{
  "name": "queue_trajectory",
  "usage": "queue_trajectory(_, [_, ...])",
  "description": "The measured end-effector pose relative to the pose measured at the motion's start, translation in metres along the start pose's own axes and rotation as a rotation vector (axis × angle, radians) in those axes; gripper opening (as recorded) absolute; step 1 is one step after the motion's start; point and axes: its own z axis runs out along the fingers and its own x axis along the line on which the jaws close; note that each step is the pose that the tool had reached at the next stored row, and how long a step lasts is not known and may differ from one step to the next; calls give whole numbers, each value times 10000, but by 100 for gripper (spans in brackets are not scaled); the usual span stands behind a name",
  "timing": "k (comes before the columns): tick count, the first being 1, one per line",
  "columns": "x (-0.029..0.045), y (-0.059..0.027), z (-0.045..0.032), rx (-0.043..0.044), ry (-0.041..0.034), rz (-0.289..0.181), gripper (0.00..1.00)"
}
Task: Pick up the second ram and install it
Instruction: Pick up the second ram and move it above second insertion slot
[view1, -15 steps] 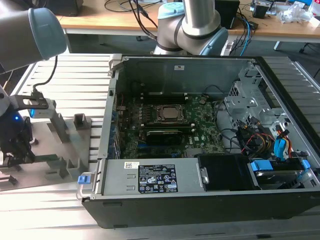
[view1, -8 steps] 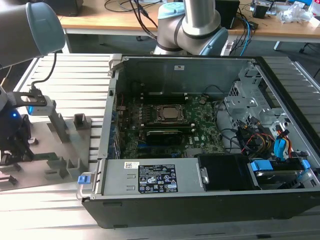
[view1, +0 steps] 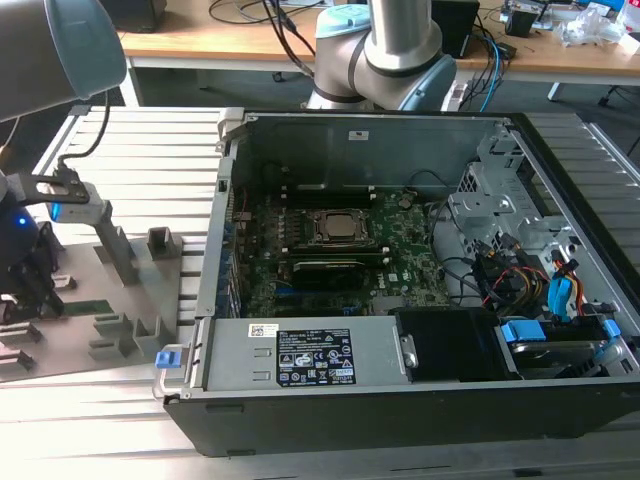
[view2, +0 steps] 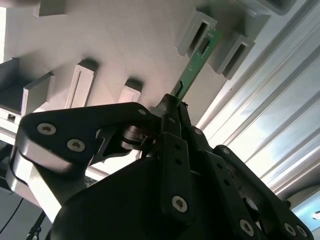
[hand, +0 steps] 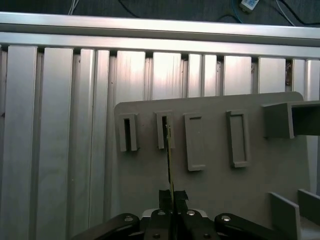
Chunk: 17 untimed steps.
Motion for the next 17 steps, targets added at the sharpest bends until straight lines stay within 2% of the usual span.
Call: queue_trajectory(17, [-2, 7, -232, 0, 0, 0, 14])
